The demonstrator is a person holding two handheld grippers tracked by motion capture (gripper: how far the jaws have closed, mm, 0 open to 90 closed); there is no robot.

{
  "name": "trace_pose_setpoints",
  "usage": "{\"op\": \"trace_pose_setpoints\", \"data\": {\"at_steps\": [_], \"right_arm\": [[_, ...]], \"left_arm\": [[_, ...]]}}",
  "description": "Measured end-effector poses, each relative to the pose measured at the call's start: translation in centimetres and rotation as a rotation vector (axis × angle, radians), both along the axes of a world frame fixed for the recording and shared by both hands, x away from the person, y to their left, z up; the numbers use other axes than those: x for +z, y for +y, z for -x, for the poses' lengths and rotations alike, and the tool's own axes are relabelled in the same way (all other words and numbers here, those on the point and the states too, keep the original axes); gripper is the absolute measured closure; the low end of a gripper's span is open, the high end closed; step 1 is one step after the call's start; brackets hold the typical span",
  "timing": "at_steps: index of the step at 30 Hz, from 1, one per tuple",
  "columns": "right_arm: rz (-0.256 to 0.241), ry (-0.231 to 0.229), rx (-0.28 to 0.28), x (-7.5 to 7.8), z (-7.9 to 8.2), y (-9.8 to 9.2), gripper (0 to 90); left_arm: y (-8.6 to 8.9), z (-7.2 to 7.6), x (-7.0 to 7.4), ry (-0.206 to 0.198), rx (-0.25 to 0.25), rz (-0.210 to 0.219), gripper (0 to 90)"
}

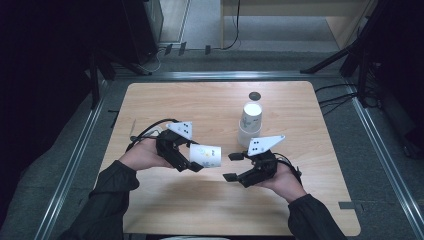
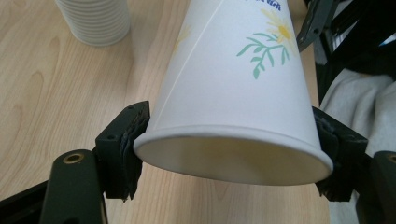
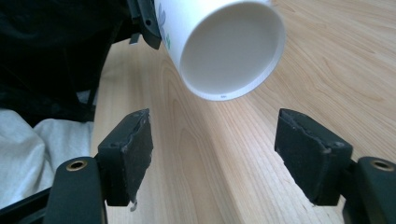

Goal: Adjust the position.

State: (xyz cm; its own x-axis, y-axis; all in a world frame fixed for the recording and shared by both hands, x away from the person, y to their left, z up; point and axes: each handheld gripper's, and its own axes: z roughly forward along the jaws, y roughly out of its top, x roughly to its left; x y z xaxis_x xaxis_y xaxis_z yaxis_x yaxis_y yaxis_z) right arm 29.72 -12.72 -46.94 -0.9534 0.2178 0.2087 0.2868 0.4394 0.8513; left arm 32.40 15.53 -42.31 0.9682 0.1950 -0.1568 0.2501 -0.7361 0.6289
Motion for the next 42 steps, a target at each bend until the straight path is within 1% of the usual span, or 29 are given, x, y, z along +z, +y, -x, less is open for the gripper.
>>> {"op": "trace_pose_setpoints", "data": {"at_steps": [2,3,6,9,10,11,12,15,16,17,18,19,21,22,23,24,25,27,28,29,31,33,34,36,39,42], "right_arm": [[0.011,-0.010,-0.005,-0.1,0.1,-0.1,28.0],[0.013,-0.011,-0.006,-0.1,0.1,-0.1,28.0],[0.017,-0.013,-0.009,-0.1,0.2,-0.1,27.9],[0.024,-0.020,-0.010,-0.1,0.1,0.0,27.5],[0.023,-0.022,-0.010,0.0,0.1,0.0,27.4],[0.021,-0.019,-0.006,0.1,0.2,0.0,26.9],[0.019,-0.026,-0.003,0.1,0.1,0.1,26.5],[0.013,-0.024,0.001,0.2,0.0,0.3,24.9],[0.009,-0.015,0.000,0.3,0.0,0.4,24.6],[0.005,-0.019,0.002,0.3,-0.1,0.5,24.6],[0.004,-0.022,0.003,0.3,-0.1,0.6,24.7],[0.004,-0.023,0.005,0.3,-0.2,0.7,24.9],[0.012,-0.029,0.006,0.2,-0.3,1.0,24.9],[0.022,-0.029,0.005,0.2,-0.4,1.1,24.9],[0.029,-0.028,0.007,0.1,-0.4,1.2,24.9],[0.031,-0.025,0.005,0.0,-0.5,1.4,24.9],[0.033,-0.020,0.008,-0.1,-0.6,1.5,24.8],[0.036,-0.019,0.013,-0.2,-0.6,1.9,24.8],[0.039,-0.013,0.018,-0.3,-0.7,2.1,24.8],[0.042,-0.012,0.020,-0.4,-0.7,2.3,24.8],[0.044,-0.012,0.030,-0.4,-0.6,2.7,24.8],[0.049,-0.012,0.046,-0.5,-0.6,3.2,24.8],[0.050,-0.012,0.051,-0.6,-0.5,3.4,24.8],[0.058,-0.008,0.067,-0.8,-0.5,4.0,24.9],[0.070,-0.001,0.089,-1.0,-0.4,4.7,25.2],[0.083,-0.009,0.106,-1.3,-0.5,5.4,25.3]], "left_arm": [[-0.3,0.0,0.0,0.004,-0.010,-0.021,24.4],[-0.4,0.0,-0.1,0.000,-0.019,-0.028,24.4],[-0.9,0.0,-0.1,0.012,-0.037,-0.060,24.4],[-1.2,0.0,-0.1,0.017,-0.051,-0.098,24.4],[-1.3,-0.1,0.0,0.019,-0.062,-0.120,24.4],[-1.4,-0.2,0.1,0.017,-0.067,-0.132,24.4],[-1.5,-0.2,0.2,0.013,-0.070,-0.144,24.4],[-1.9,-0.3,0.6,0.014,-0.080,-0.158,24.4],[-2.0,-0.3,0.6,0.009,-0.081,-0.164,24.4],[-2.1,-0.3,0.7,0.003,-0.079,-0.181,24.4],[-2.2,-0.3,0.7,-0.017,-0.072,-0.201,24.4],[-2.3,-0.3,0.6,-0.029,-0.062,-0.217,24.4],[-2.3,-0.4,0.5,-0.020,-0.058,-0.243,24.4],[-2.3,-0.4,0.4,-0.027,-0.058,-0.252,24.4],[-2.3,-0.4,0.3,-0.018,-0.059,-0.271,24.4],[-2.3,-0.3,0.2,-0.022,-0.058,-0.283,24.4],[-2.3,-0.3,0.0,-0.021,-0.053,-0.290,24.4],[-2.3,-0.1,-0.1,-0.019,-0.058,-0.292,24.4],[-2.4,0.0,-0.1,-0.024,-0.065,-0.300,24.4],[-2.4,0.2,-0.1,-0.020,-0.062,-0.306,24.4],[-2.5,0.4,-0.1,-0.023,-0.073,-0.333,24.4],[-2.6,0.7,-0.2,-0.015,-0.078,-0.351,24.4],[-2.6,0.8,-0.2,-0.013,-0.080,-0.352,24.4],[-2.6,0.9,-0.3,0.002,-0.071,-0.348,24.4],[-2.5,0.8,-0.3,0.045,-0.053,-0.358,24.4],[-2.3,1.0,-0.4,0.052,-0.044,-0.369,24.4]]}}
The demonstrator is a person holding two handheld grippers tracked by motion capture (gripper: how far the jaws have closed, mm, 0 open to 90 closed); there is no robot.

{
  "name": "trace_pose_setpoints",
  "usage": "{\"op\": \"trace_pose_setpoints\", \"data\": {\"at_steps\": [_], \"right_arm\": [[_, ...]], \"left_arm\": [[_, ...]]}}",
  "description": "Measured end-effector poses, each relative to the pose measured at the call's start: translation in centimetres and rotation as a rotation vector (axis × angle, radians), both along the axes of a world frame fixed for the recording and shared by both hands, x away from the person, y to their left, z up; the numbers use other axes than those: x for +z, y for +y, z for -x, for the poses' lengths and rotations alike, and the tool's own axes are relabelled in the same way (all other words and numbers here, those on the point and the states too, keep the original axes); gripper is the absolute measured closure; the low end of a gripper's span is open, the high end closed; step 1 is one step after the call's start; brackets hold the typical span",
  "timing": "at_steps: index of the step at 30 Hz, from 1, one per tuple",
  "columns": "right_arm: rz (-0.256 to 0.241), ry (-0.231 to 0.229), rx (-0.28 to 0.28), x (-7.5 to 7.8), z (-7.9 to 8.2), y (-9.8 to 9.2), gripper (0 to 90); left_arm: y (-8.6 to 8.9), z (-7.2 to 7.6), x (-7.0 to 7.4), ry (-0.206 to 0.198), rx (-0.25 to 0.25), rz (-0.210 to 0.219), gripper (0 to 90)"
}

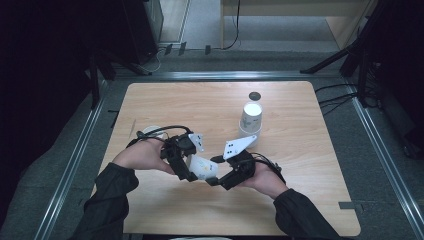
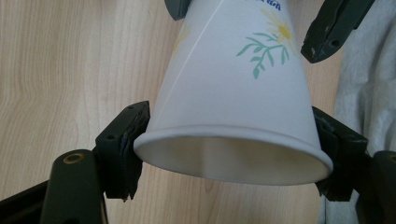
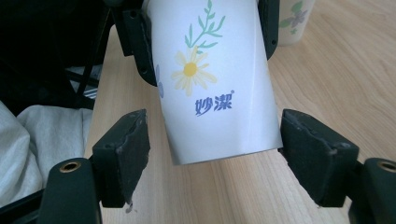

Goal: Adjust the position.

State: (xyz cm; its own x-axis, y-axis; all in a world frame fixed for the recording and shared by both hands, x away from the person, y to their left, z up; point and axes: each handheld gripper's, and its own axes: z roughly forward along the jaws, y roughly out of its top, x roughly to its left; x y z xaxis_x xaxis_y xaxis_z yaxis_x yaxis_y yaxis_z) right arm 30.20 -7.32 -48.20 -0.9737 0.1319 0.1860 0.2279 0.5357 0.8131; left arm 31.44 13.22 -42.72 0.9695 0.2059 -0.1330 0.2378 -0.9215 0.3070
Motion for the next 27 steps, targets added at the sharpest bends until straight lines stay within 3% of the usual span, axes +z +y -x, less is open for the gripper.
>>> {"op": "trace_pose_setpoints", "data": {"at_steps": [6,16,27], "right_arm": [[0.012,0.020,0.029,-0.4,-0.1,1.1,26.0],[0.037,0.016,0.055,-0.8,0.0,2.2,27.2],[0.059,-0.019,0.071,-0.8,0.3,2.4,33.3]], "left_arm": [[0.0,0.4,-0.1,-0.003,-0.014,-0.020,24.4],[-0.1,1.0,-0.4,-0.017,-0.035,-0.043,24.3],[-0.2,1.0,-0.5,-0.019,-0.050,-0.039,22.4]]}}
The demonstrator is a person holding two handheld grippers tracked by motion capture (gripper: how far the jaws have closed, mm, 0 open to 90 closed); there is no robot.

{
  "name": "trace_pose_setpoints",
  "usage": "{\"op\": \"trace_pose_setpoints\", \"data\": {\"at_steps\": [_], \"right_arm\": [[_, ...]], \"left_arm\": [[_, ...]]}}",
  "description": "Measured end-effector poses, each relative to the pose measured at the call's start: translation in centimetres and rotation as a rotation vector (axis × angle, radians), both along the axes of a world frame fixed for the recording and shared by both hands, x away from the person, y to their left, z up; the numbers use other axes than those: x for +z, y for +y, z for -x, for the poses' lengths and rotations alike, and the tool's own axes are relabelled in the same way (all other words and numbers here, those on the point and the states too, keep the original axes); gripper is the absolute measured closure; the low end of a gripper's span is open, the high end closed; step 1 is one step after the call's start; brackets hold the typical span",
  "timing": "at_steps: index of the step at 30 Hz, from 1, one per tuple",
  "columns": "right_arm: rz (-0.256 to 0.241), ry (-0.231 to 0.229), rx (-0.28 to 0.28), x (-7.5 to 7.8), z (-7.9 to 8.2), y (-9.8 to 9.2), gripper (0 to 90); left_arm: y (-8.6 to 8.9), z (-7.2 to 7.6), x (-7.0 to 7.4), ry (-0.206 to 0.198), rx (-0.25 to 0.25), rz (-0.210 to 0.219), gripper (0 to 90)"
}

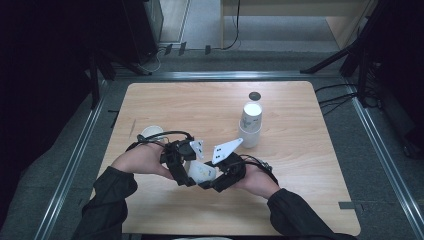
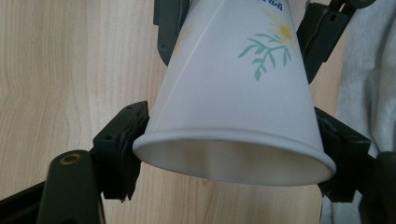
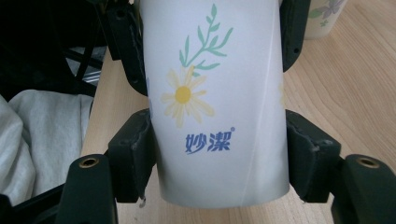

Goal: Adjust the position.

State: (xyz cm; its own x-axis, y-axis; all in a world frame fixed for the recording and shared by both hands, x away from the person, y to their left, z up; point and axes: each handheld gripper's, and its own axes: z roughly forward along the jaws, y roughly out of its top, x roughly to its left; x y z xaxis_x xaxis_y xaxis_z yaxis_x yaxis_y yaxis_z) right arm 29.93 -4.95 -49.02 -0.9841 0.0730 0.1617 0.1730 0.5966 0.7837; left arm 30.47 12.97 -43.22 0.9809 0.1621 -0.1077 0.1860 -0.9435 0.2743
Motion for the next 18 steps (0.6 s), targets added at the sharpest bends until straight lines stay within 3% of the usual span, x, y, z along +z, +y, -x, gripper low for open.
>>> {"op": "trace_pose_setpoints", "data": {"at_steps": [6,12,18], "right_arm": [[-0.012,-0.015,-0.017,0.5,0.0,-0.5,33.3],[-0.041,-0.015,-0.037,1.2,-0.3,-1.6,33.3],[-0.077,-0.028,-0.054,1.9,-0.3,-2.5,33.3]], "left_arm": [[0.2,0.0,0.4,-0.028,-0.011,0.064,13.3],[1.2,-0.3,0.5,-0.020,0.024,0.116,13.2],[2.2,-0.6,0.6,-0.022,0.054,0.203,13.1]]}}
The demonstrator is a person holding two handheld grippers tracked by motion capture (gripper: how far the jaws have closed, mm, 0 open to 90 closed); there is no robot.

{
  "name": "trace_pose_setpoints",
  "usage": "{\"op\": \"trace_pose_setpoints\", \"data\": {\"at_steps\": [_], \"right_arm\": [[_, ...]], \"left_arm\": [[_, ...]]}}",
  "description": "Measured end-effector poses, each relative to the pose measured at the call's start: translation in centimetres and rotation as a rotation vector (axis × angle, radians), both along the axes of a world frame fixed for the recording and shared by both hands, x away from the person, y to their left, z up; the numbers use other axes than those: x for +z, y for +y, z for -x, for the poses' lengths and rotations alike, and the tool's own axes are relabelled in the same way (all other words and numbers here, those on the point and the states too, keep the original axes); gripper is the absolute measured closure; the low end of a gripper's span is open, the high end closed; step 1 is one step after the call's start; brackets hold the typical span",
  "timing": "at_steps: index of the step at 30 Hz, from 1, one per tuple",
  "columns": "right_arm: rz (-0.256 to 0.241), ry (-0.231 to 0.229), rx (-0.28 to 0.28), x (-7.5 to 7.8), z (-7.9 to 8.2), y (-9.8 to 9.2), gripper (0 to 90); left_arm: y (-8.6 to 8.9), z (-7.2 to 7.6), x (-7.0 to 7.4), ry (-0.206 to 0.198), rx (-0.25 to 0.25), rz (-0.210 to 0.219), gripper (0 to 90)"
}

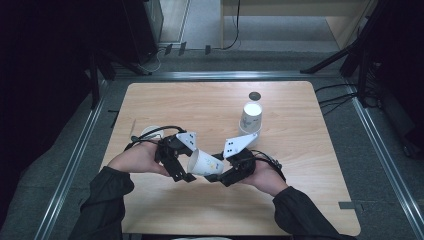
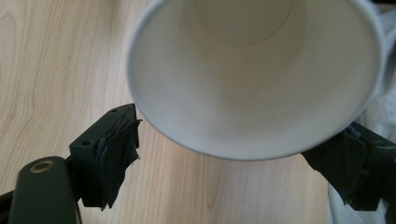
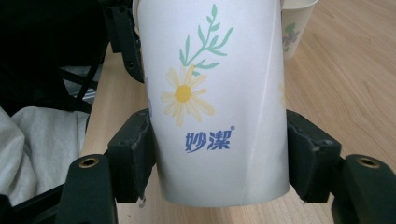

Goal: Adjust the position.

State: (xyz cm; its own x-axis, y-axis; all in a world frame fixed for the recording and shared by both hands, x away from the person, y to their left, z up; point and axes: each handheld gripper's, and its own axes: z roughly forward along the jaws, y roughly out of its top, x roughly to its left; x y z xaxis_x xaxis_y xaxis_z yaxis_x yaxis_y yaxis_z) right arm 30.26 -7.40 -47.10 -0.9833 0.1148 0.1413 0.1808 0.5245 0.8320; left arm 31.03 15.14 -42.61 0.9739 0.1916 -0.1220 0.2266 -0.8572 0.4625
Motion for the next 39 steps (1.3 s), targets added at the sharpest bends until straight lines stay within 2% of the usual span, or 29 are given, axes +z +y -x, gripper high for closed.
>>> {"op": "trace_pose_setpoints", "data": {"at_steps": [4,7,12,14,17,21,27,33,39], "right_arm": [[-0.016,-0.002,-0.010,0.3,0.0,-0.4,33.2],[-0.032,0.003,-0.016,0.5,-0.2,-0.7,33.2],[-0.045,0.015,-0.027,0.6,-0.5,-1.4,33.2],[-0.049,0.014,-0.036,0.5,-0.6,-1.6,33.2],[-0.048,0.016,-0.041,0.6,-0.6,-1.8,33.1],[-0.056,0.018,-0.046,0.6,-0.6,-2.0,33.1],[-0.072,0.025,-0.057,0.6,-0.8,-2.4,33.1],[-0.095,0.036,-0.067,0.7,-0.9,-2.9,33.0],[-0.121,0.045,-0.070,0.9,-0.9,-3.2,33.1]], "left_arm": [[0.6,-0.1,-0.2,0.003,0.011,0.046,13.2],[1.1,-0.1,-0.6,0.011,0.045,0.083,13.4],[1.8,-0.1,-1.3,0.009,0.094,0.116,14.1],[2.0,-0.1,-1.6,0.011,0.106,0.119,14.1],[2.2,-0.1,-1.8,0.016,0.119,0.148,14.1],[2.4,-0.1,-1.6,0.024,0.148,0.206,14.1],[2.0,-0.1,-1.2,0.022,0.158,0.245,14.7],[1.8,-0.3,-0.6,0.046,0.189,0.317,14.7],[1.6,-0.4,-0.3,0.048,0.197,0.367,14.7]]}}
